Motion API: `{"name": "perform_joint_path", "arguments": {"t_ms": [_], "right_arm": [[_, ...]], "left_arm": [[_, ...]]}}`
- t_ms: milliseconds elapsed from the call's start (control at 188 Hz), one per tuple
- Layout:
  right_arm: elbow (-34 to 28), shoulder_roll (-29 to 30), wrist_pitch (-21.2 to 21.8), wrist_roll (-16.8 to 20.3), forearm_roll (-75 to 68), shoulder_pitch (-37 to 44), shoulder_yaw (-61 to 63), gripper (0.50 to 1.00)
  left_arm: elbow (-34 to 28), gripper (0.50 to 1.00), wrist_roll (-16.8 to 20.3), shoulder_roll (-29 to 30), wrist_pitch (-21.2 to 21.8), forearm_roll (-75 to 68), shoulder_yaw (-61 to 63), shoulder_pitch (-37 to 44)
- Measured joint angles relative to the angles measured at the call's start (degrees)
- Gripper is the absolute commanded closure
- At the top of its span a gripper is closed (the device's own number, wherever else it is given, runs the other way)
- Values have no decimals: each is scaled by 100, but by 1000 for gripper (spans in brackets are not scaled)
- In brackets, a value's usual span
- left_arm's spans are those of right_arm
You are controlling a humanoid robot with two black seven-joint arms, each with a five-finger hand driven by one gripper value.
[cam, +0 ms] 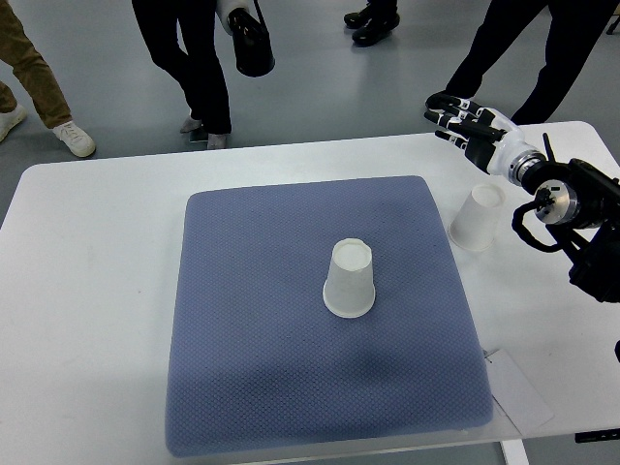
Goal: Stack paper cups
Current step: 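Move the right hand down toward the white paper cup at the mat's edge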
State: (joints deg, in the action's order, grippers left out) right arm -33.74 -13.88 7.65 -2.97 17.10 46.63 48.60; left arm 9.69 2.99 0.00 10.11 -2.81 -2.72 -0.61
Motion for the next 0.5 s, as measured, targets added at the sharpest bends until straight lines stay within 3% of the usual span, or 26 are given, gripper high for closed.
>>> {"name": "perform_joint_path", "arguments": {"t_ms": [223, 499], "right_arm": [[0, -110, -21, -146, -1, -4, 0, 589], [-107, -694, 359, -152, 122, -5, -178, 593]], "left_arm": [[-7, 500, 0, 0, 0, 0, -1, 0], [-4, 500, 0, 0, 0, 0, -1, -1]]}}
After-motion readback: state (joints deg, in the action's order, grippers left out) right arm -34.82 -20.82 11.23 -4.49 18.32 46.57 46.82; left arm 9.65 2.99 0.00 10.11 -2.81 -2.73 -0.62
